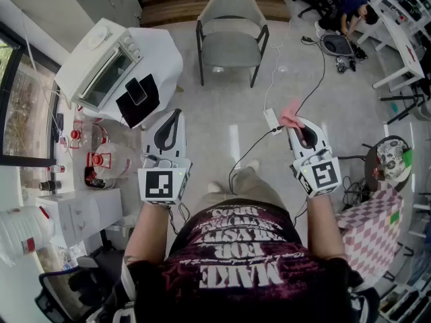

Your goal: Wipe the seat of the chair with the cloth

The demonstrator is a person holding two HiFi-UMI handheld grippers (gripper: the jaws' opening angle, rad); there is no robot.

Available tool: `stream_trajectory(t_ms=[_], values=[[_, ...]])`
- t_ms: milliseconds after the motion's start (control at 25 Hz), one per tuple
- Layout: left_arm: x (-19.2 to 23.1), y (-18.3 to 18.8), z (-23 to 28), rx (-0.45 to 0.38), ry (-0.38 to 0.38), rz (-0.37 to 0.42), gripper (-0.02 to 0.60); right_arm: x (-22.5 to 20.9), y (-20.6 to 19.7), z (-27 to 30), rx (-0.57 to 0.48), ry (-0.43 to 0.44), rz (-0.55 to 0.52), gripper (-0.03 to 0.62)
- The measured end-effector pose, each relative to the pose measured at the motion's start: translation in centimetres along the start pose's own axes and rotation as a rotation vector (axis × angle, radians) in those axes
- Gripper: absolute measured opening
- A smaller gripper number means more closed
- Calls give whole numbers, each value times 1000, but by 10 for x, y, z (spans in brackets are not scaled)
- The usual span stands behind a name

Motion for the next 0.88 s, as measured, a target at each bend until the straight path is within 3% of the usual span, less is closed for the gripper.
stream_trajectory(t_ms=[440,880], values=[[17,-2,-24,-6,-9,-8,5,31,9,-4,-3,2,24,31],[27,-12,-13,26,28,12,5,17,4,22,6,60,32,32]])
Point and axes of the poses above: the fingertips, and each gripper's own axes: z forward along the fingers, x to its left, y out of its top, the point moved 7 cm from there along -z, backward along the fingers, and after that the axes turned 15 degrees about y, right-handed, at the moved point
